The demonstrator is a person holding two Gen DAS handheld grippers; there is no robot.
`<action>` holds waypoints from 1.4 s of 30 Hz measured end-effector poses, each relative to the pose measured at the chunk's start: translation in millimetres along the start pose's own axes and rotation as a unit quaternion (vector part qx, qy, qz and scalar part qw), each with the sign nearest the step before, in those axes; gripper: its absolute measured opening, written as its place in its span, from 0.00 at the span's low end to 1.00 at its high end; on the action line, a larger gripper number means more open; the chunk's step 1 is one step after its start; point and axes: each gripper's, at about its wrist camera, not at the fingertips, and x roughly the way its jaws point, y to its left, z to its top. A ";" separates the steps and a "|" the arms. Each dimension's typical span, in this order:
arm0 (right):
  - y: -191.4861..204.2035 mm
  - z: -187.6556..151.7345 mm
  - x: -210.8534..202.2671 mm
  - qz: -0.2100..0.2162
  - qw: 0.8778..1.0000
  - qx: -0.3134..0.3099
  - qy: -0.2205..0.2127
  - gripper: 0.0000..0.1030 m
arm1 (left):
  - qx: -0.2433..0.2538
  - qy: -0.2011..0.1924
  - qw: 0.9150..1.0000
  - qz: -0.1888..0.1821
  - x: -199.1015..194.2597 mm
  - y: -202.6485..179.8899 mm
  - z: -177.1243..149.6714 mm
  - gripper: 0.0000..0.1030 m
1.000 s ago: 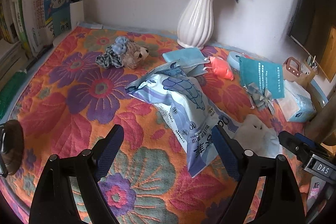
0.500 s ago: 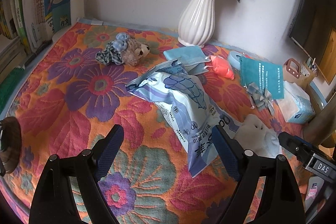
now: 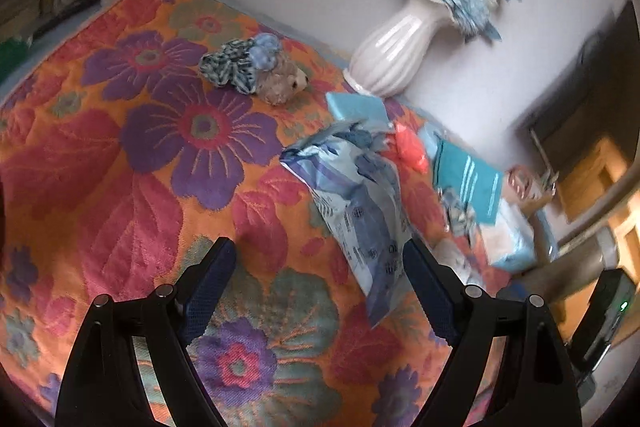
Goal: Organize soft objects
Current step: 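Grasp blue-white wipes pack with left tool while right tool grasps white plush bear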
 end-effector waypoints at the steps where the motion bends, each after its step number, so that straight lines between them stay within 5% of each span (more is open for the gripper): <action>1: 3.8 -0.2 -1.2 0.006 1.000 -0.008 0.001 0.98 | 0.012 0.006 1.000 -0.001 -1.1 -3.1 0.7 0.82; 5: 20.4 2.0 9.7 0.091 0.994 -0.024 0.053 0.98 | 0.020 0.055 0.998 -0.037 7.3 -17.7 10.1 0.82; 10: 52.0 8.5 32.1 0.047 0.987 -0.121 0.091 0.98 | 0.007 0.064 0.998 0.011 39.3 -29.5 19.9 0.80; 14: 52.5 7.9 44.3 0.060 0.985 -0.129 0.096 0.97 | 0.041 0.038 0.997 0.057 47.1 -45.3 21.0 0.76; 16: 50.3 4.0 47.7 0.067 0.985 -0.129 0.096 0.91 | 0.052 0.042 0.996 0.062 54.1 -49.4 19.2 0.62; 18: 52.2 0.0 51.4 0.055 0.984 -0.137 0.099 0.71 | 0.068 0.026 0.995 0.073 53.7 -51.9 17.3 0.55; 20: 54.4 -1.8 51.4 0.064 0.983 -0.142 0.101 0.61 | 0.077 0.019 0.994 0.070 52.2 -52.7 16.1 0.50; 24: 58.2 -3.5 39.7 0.061 0.984 -0.153 0.074 0.55 | 0.087 0.016 0.995 0.047 42.2 -53.0 13.4 0.45; 37: 33.6 -17.8 0.5 0.054 0.991 -0.096 0.076 0.51 | 0.107 0.007 0.993 -0.047 7.8 -61.4 -10.3 0.45; 42: 27.1 -27.8 7.8 0.073 0.988 -0.071 0.117 0.71 | 0.100 0.008 0.994 -0.035 14.4 -54.1 -15.0 0.45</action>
